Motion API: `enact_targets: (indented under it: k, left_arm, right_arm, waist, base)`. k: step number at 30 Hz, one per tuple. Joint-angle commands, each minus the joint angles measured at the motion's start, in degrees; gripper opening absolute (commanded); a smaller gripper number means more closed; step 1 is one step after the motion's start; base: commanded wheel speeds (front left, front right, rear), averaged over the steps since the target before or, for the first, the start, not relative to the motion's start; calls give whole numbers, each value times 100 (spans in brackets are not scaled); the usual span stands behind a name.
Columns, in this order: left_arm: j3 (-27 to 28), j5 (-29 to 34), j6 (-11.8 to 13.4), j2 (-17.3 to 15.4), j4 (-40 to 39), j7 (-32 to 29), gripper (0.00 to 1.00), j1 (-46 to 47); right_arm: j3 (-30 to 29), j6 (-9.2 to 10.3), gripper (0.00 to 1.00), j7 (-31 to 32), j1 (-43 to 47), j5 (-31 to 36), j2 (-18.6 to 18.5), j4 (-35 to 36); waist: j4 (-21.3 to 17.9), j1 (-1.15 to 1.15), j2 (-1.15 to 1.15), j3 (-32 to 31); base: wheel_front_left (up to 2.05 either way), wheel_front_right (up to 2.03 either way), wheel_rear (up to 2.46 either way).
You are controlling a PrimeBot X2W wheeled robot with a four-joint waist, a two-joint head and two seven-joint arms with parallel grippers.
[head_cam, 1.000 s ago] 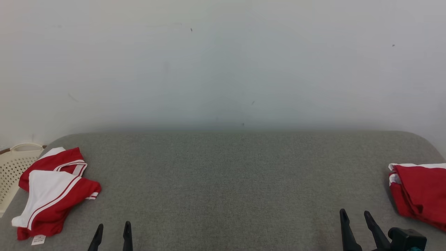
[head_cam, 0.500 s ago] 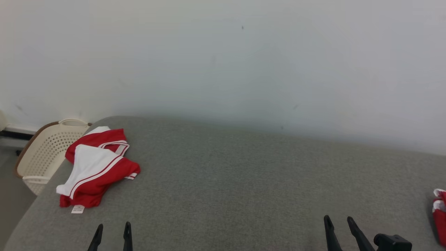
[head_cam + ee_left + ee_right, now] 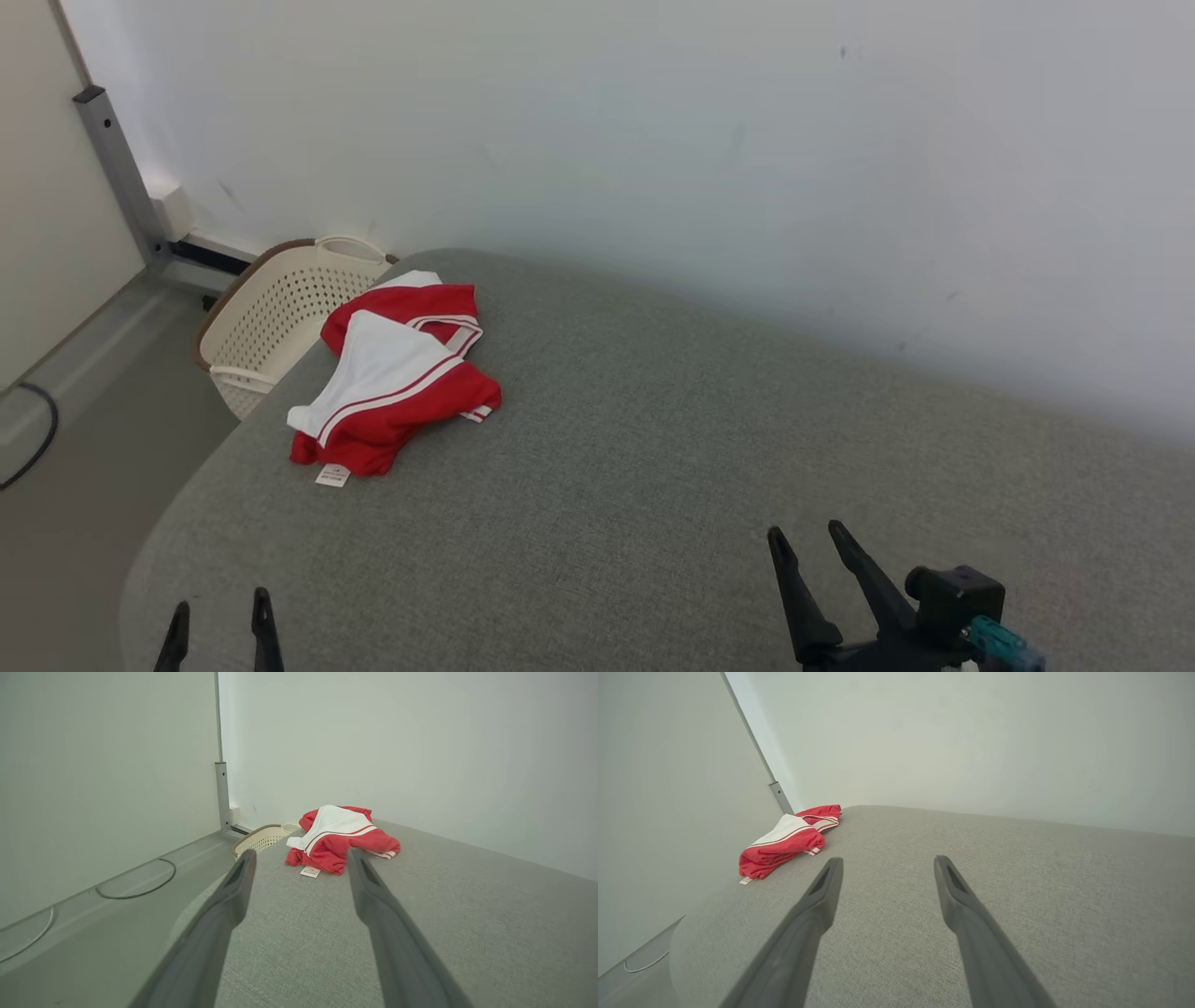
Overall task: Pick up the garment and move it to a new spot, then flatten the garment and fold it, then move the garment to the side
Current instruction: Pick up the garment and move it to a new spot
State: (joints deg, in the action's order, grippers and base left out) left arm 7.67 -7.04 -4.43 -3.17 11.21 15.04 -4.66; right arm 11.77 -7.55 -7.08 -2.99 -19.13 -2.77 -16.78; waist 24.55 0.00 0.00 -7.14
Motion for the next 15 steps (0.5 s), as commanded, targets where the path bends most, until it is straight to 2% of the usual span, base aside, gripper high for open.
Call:
enact_targets:
  k: [1, 7, 12, 15]
  left_arm:
    - [48, -5, 39, 19, -64, 22, 100, -32]
    - [227, -88, 174, 31, -243, 22, 100, -157]
    - [151, -249, 241, 32, -324, 22, 100, -310]
    - [53, -473, 257, 33, -41, 21, 100, -216]
  right_arm:
    - [48, 10, 100, -7, -79, 14, -3, -34]
    - [258, 10, 100, -32, -358, 3, -2, -226]
    - [344, 10, 100, -72, -448, -18, -2, -326]
    - [304, 10, 100, -67, -406, -1, -3, -355]
  waist:
    - [192, 0, 0, 196]
    - [269, 0, 0, 288]
    - [289, 0, 0, 310]
    - [280, 0, 0, 310]
  base:
    - [0, 0, 0]
    - [0, 0, 0]
    - [0, 0, 0]
    - [0, 0, 0]
